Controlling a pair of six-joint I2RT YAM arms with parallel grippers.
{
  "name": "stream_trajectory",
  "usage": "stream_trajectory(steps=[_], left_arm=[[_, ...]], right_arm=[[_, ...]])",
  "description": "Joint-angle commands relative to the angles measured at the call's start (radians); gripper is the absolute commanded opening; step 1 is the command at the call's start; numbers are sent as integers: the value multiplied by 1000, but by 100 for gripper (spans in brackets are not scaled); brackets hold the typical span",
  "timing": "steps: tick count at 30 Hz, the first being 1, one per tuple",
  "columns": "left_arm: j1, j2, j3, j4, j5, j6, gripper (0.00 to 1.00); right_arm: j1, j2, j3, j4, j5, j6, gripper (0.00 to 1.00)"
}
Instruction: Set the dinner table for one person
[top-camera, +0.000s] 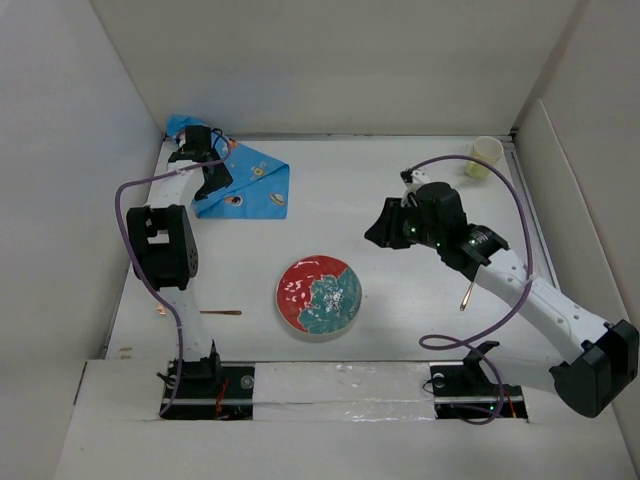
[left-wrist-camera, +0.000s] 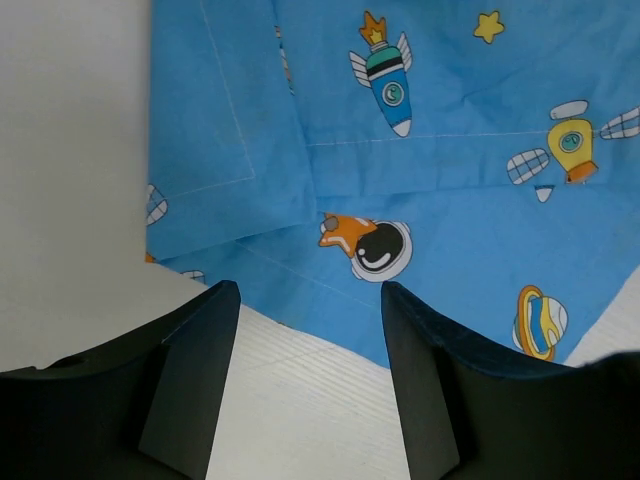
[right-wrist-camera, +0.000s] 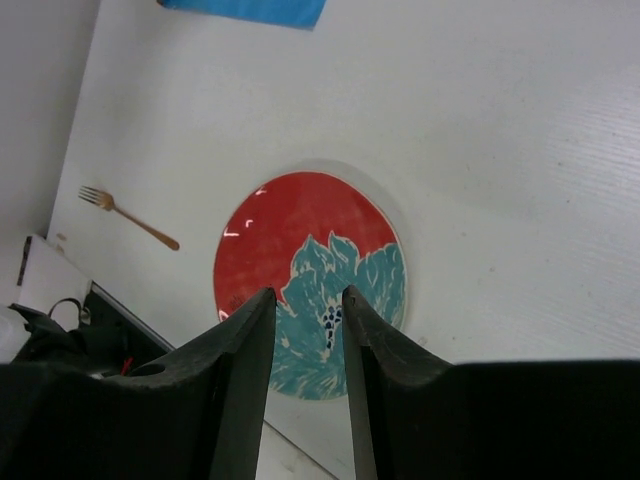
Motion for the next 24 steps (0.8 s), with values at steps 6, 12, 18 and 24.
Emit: stream_trajectory(steps=[6, 12, 18, 24], left_arm=[[22, 34, 10, 28, -42, 40, 53], [22, 117, 73, -6, -56, 94, 52], [22, 166, 119, -18, -106, 131, 49], [22, 191, 130, -18, -160, 129, 42]], right_arm=[[32, 47, -23, 65, -23, -1, 39], [42, 67, -23, 70, -27, 2, 38], [52, 88, -17, 64, -27, -1, 37], [52, 101, -17, 62, -24, -2, 37]])
